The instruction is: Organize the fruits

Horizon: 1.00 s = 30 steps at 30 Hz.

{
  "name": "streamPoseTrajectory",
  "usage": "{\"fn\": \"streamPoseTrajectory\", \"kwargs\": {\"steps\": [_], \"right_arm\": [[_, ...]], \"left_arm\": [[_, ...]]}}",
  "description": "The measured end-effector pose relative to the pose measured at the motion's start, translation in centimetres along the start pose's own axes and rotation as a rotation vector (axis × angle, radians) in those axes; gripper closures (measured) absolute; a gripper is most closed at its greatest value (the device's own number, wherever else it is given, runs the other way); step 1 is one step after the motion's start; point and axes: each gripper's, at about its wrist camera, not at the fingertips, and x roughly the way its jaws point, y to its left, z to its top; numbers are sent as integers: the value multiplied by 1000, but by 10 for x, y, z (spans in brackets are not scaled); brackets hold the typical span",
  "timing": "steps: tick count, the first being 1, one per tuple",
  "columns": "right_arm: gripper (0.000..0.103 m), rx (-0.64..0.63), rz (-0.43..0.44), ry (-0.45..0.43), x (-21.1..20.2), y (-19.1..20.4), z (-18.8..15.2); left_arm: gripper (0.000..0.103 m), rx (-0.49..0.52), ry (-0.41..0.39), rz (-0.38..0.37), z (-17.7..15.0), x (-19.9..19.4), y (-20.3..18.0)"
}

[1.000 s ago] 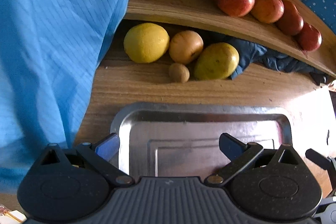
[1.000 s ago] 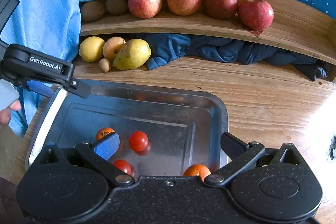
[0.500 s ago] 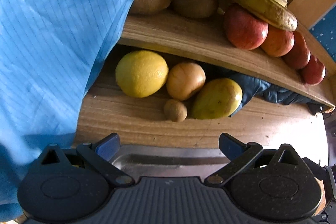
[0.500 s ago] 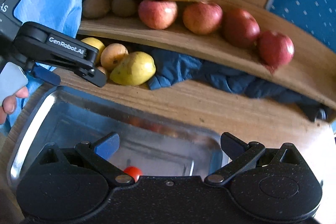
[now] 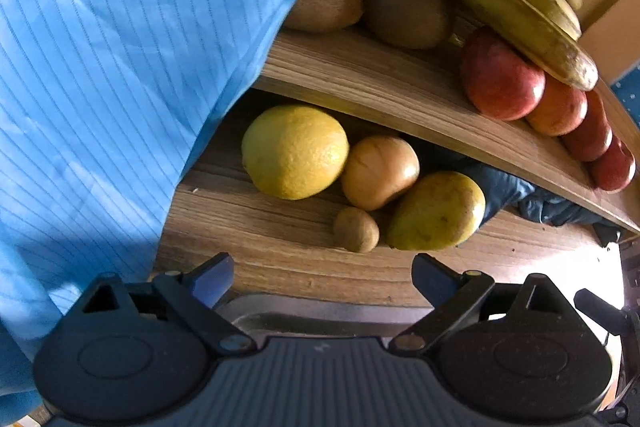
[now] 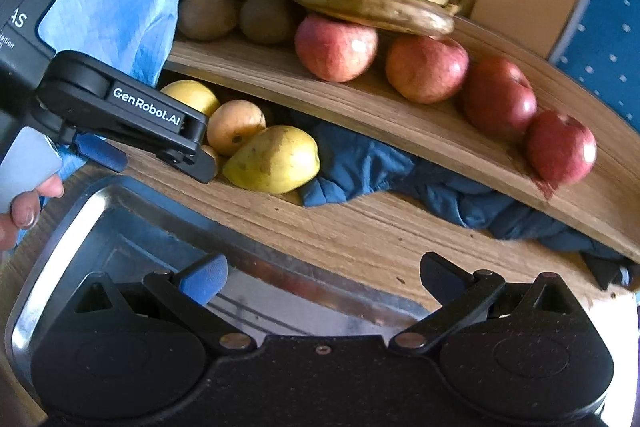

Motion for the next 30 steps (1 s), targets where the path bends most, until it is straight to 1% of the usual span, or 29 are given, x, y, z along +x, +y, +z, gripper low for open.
{"fn": "streamPoseTrajectory", "kwargs": {"steps": [4, 11, 17, 21, 24, 27, 30], "right_arm": [[1, -39, 29, -9, 10, 3, 9], [2, -107, 80, -35, 26, 5, 25], [15, -172, 103, -38, 39, 8, 36], [16, -197, 106, -45, 44, 9, 41], [17, -216, 113, -44, 48, 10, 44], [22, -234, 117, -36, 52, 12, 46], [23, -246, 123, -36, 53, 14, 47]], "left_arm": [[6, -34, -12, 9, 4, -3, 11], [16, -48, -15, -4, 9, -2, 17], [27, -46, -2, -21, 14, 3, 14], [36, -35, 14, -41, 16, 4, 14], [40, -31, 23, -48, 17, 6, 12], [43, -31, 26, -52, 22, 11, 8], [44, -34, 25, -55, 21, 11, 6]]}}
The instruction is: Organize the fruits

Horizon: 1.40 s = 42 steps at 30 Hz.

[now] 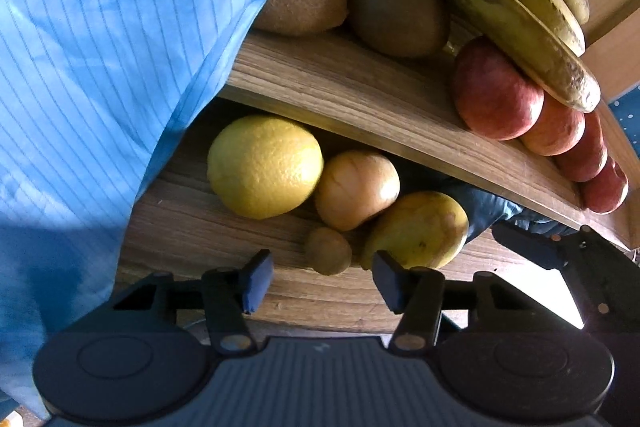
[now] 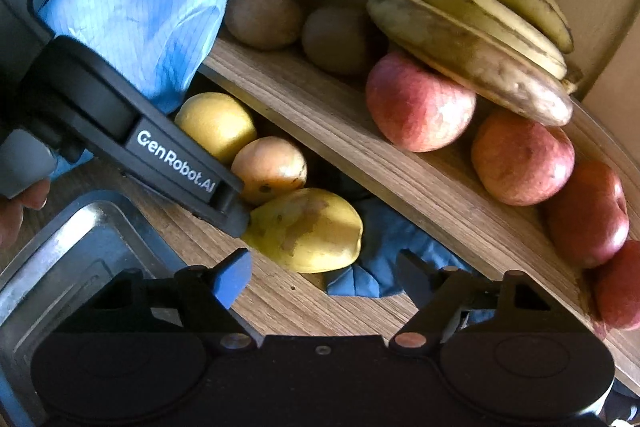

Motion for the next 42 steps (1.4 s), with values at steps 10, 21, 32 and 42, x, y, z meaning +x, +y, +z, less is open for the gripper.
{"fn": "streamPoseTrajectory", "kwargs": {"steps": [10, 21, 32, 42], "right_arm": [[27, -66, 5, 1, 7, 10, 5], [31, -78, 12, 11, 19, 12, 9], [40, -36, 28, -5, 11, 11, -3], [41, 11, 21, -15, 10, 9, -6]], "left_arm": [[47, -10, -4, -15, 2, -11, 9], [51, -16, 0, -21, 4, -13, 15], [53, -26, 3, -18, 4, -18, 20], [62, -7, 5, -21, 4, -15, 14]]}}
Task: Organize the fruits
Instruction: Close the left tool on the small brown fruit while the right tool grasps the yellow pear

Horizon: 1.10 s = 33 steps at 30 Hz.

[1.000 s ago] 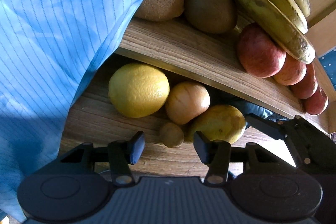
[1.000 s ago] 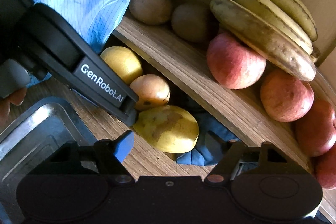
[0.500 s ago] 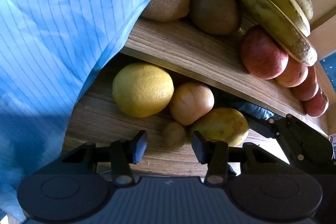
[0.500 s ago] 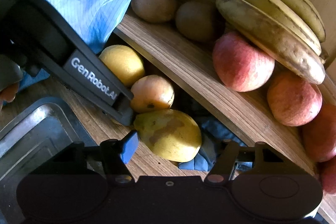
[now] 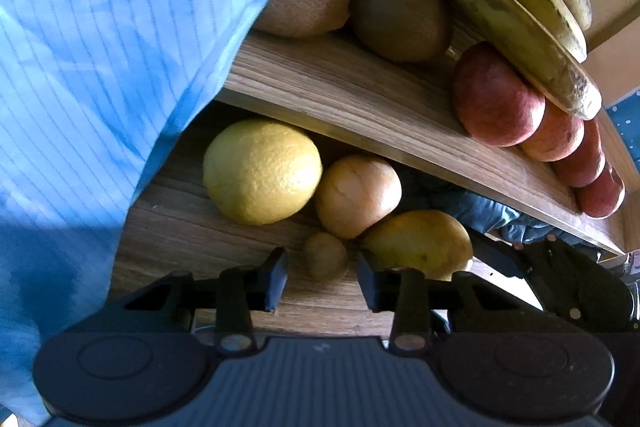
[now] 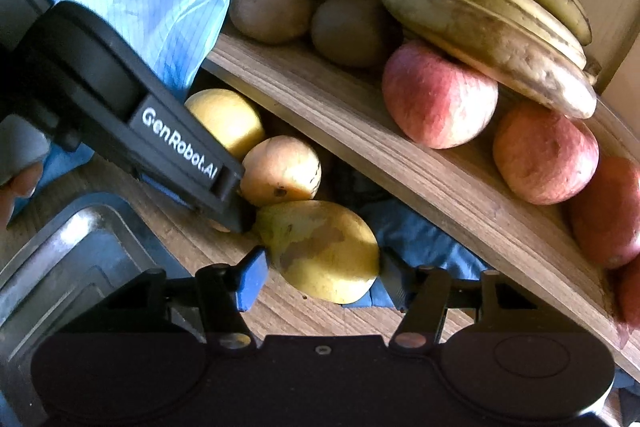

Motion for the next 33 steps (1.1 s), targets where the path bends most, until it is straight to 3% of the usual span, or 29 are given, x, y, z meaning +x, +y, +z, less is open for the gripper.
{"fn": "streamPoseTrajectory", "kwargs": {"steps": [11, 33], "right_arm": [[39, -44, 15, 12, 11, 1, -6], [41, 75, -6, -47, -18, 5, -46]], "left_arm": [[75, -9, -1, 8, -1, 2, 1], [76, 36, -5, -8, -10, -9, -9]]}}
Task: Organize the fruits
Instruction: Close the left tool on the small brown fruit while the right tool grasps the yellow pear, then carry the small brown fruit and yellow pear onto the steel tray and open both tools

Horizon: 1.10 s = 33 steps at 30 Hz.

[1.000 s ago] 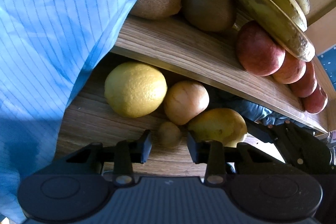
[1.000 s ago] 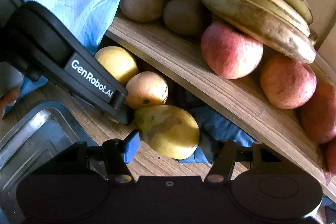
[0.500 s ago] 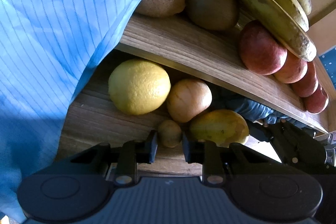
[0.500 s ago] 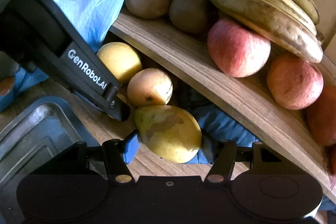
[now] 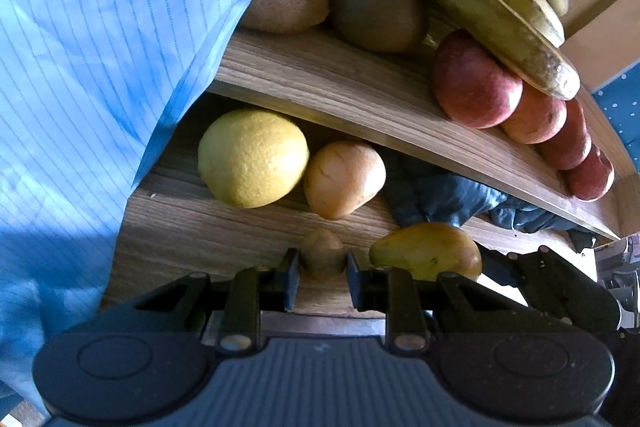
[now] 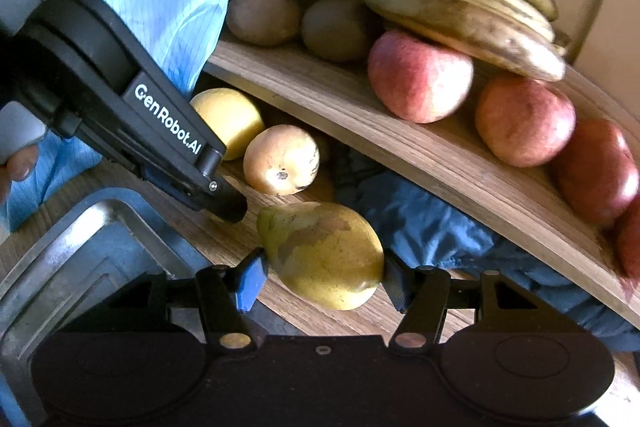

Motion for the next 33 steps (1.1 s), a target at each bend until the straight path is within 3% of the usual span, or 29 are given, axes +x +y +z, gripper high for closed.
{"fn": "streamPoseTrajectory", "kwargs": {"steps": [15, 33], "right_arm": [[41, 98, -68, -25, -30, -14, -5], [42, 247, -153, -1, -66, -13, -44]], "left_arm": [[76, 81, 4, -26, -13, -4, -23], [76, 209, 68, -86, -41, -5, -52]]}}
